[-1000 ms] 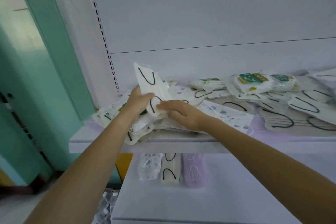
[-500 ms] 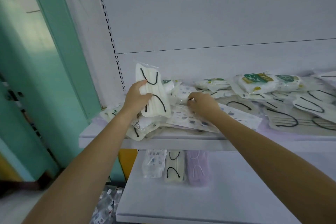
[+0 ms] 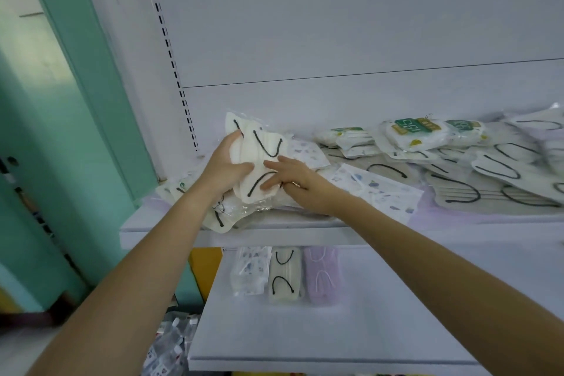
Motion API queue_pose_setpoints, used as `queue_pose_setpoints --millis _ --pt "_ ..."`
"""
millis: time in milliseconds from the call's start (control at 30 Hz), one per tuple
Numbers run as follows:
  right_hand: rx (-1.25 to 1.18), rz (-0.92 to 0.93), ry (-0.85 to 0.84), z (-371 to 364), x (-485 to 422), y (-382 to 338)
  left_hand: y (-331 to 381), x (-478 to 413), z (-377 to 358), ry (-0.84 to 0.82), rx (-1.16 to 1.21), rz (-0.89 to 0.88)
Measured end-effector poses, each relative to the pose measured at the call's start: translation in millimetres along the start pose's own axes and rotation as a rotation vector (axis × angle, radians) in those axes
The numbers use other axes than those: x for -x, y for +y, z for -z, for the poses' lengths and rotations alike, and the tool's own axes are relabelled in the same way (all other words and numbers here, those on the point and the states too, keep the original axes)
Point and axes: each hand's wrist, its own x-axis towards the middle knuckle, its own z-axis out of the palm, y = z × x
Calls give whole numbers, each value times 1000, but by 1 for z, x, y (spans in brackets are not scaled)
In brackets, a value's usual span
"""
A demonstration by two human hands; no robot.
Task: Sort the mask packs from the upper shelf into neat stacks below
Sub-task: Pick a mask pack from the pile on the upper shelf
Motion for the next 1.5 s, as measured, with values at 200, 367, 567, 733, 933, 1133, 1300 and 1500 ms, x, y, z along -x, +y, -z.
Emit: queue_pose_setpoints --millis 200,367,567,733,933,1133,1300,1500 --pt "-8 -435 125 17 -6 8 -3 -3 16 164 -17 -29" --pt "91 -637 133 18 -39 27 -17 8 13 168 -10 62" --pt "115 -696 171 11 -74 29 -16 12 7 184 -48 47" --pt "-24 -767 262 5 -92 36 -8 7 10 156 -70 50" --pt "-62 -688 552 38 -74 45 2 6 12 154 -65 25" --pt "-65 -645 575 75 -25 49 15 -7 -12 217 -5 -5" --pt "129 -778 385 87 6 53 25 -12 -41 142 -37 5" --pt "43 -636 624 86 24 44 29 -5 -52 115 -40 -72"
